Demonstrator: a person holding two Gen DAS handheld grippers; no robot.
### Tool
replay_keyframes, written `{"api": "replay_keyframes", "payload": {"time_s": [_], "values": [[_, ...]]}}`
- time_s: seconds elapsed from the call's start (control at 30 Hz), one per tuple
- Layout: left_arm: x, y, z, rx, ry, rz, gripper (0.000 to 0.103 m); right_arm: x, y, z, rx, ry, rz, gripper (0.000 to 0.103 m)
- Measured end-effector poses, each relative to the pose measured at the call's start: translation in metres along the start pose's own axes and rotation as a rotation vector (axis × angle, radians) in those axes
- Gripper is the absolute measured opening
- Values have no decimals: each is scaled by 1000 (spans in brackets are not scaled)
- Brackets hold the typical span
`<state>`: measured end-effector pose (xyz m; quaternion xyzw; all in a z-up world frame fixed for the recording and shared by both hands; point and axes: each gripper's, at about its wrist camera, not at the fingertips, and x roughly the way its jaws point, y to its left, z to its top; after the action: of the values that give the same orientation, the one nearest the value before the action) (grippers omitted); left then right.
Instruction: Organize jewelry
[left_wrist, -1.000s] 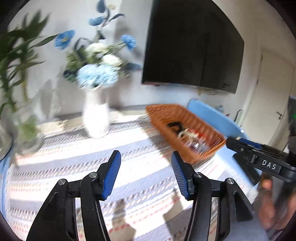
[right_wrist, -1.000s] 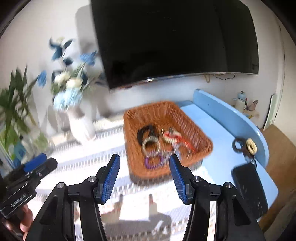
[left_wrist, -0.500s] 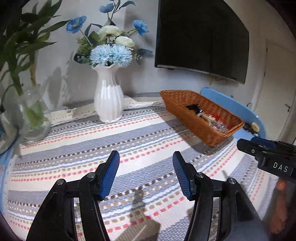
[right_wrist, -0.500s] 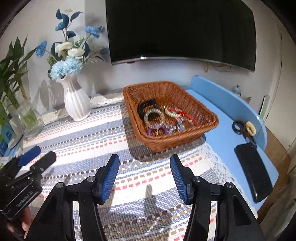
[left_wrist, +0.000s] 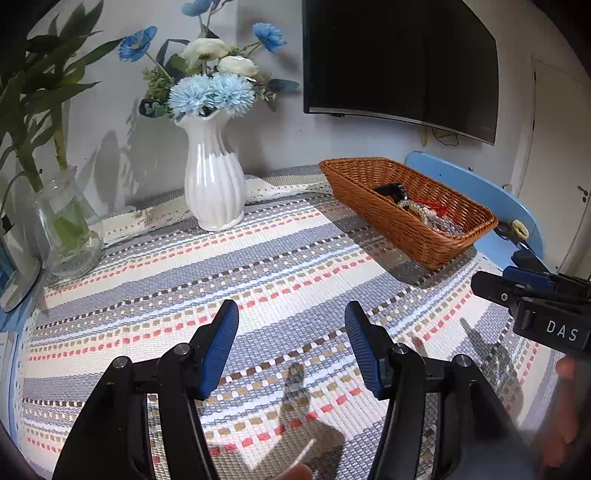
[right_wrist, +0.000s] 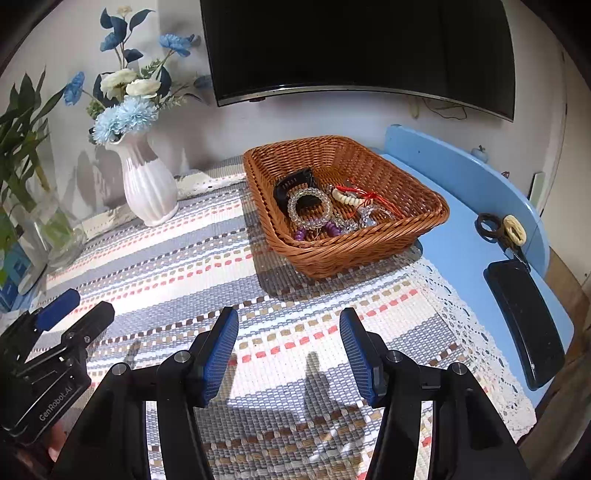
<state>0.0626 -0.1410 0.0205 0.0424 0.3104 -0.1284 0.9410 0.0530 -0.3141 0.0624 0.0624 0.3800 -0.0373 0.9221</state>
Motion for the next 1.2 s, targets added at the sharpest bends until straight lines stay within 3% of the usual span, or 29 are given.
{"api": "replay_keyframes", "payload": {"time_s": [0.33, 1.2], "values": [[1, 6, 0, -38, 17, -36, 61, 2, 0, -1, 8, 16, 4, 59], [1, 8, 0, -35, 9, -6, 65, 8, -1, -4, 15, 44, 28, 60]]}}
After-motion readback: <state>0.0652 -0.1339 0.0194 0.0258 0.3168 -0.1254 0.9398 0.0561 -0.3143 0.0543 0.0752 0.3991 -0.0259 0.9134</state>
